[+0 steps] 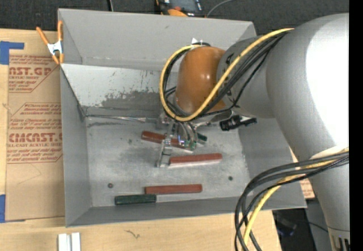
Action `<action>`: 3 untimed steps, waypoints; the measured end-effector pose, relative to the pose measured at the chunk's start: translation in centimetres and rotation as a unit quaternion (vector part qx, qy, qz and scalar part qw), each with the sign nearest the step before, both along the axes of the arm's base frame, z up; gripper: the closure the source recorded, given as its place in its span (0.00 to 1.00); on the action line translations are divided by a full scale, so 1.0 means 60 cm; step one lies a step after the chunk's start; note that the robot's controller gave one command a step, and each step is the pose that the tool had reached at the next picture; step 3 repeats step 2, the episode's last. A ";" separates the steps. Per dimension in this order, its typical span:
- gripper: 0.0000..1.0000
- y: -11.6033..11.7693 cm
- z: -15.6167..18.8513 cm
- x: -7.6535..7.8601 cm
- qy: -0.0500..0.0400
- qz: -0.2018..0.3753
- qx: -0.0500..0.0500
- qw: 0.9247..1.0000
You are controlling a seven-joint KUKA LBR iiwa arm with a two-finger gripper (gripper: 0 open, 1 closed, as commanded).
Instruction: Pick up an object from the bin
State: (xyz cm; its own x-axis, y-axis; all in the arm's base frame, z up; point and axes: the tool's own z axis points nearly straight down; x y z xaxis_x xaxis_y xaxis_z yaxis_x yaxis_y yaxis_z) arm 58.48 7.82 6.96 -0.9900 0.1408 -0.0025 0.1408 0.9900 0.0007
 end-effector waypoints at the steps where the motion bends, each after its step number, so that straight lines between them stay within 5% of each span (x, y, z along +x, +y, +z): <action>1: 1.00 0.001 0.001 0.000 0.000 0.000 0.001 1.000; 2: 1.00 0.148 0.219 -0.048 -0.003 0.154 0.001 0.988; 3: 1.00 0.148 0.219 -0.048 -0.003 0.154 0.001 0.988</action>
Offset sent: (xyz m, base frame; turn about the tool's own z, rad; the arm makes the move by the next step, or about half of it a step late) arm 0.0000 0.0000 0.0000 0.0000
